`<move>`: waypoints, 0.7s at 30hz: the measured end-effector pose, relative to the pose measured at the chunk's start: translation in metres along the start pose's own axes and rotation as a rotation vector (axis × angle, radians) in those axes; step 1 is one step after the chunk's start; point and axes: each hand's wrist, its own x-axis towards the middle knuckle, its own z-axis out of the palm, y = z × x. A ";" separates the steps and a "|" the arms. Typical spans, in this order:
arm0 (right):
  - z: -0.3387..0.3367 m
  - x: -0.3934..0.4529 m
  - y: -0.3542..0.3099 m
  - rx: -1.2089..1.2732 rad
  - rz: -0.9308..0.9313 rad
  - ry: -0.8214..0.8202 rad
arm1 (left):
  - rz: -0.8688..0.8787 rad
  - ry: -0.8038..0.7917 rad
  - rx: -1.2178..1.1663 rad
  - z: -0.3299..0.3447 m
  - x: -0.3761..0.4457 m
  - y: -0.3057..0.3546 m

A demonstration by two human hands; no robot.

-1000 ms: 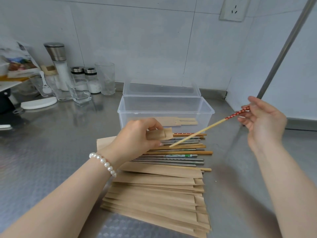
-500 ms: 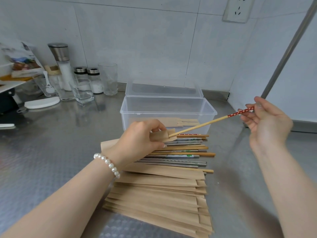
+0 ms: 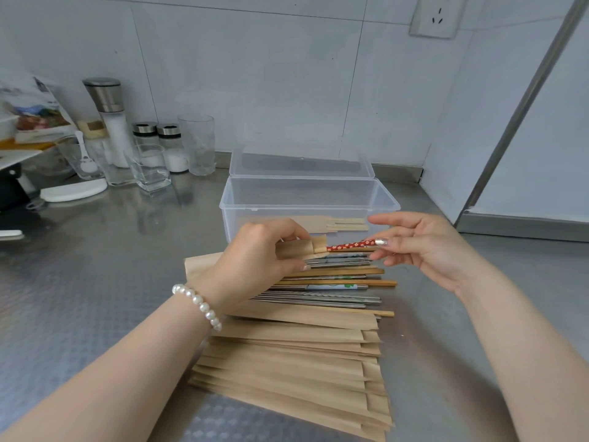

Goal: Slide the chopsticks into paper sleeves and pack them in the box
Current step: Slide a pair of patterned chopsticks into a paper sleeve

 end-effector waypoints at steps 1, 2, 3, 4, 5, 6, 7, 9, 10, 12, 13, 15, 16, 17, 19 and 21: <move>0.001 0.000 0.001 -0.010 0.002 -0.019 | 0.002 -0.007 0.000 0.000 0.000 0.000; 0.002 0.000 0.001 -0.017 0.004 -0.034 | 0.003 -0.013 0.000 0.001 0.000 0.000; 0.002 0.000 0.002 -0.021 0.005 -0.048 | 0.002 -0.016 -0.002 0.001 0.000 0.000; 0.003 0.001 0.002 -0.027 0.005 -0.060 | 0.000 -0.019 -0.005 0.001 0.000 0.000; 0.003 0.001 0.003 -0.034 0.003 -0.069 | -0.002 -0.022 -0.009 0.001 0.000 0.000; 0.004 0.001 0.003 -0.043 -0.001 -0.078 | -0.002 -0.024 -0.011 0.001 0.000 0.000; 0.004 0.001 0.003 -0.051 -0.003 -0.087 | 0.000 -0.026 -0.010 0.001 0.000 0.000; 0.005 0.001 0.004 -0.068 -0.005 -0.105 | -0.003 -0.037 -0.006 0.002 0.000 0.001; 0.006 0.002 0.004 -0.074 -0.006 -0.112 | -0.006 -0.044 -0.006 0.002 -0.001 0.002; 0.007 0.002 0.005 -0.084 -0.008 -0.116 | -0.005 -0.050 -0.005 0.002 -0.001 0.002; 0.008 0.002 0.006 -0.084 -0.010 -0.117 | -0.003 -0.050 -0.006 0.003 -0.001 0.002; 0.009 0.003 0.007 -0.076 -0.017 -0.121 | -0.005 -0.053 -0.011 0.003 -0.001 0.001; 0.009 0.003 0.007 -0.074 -0.021 -0.122 | -0.006 -0.054 -0.015 0.003 -0.002 0.001; 0.009 0.003 0.007 -0.076 -0.021 -0.122 | -0.006 -0.056 -0.018 0.004 -0.001 0.001; 0.010 0.004 0.008 -0.081 -0.020 -0.129 | -0.005 -0.058 -0.023 0.004 -0.002 0.001; 0.011 0.004 0.008 -0.069 -0.025 -0.137 | -0.005 -0.060 -0.026 0.003 -0.002 0.002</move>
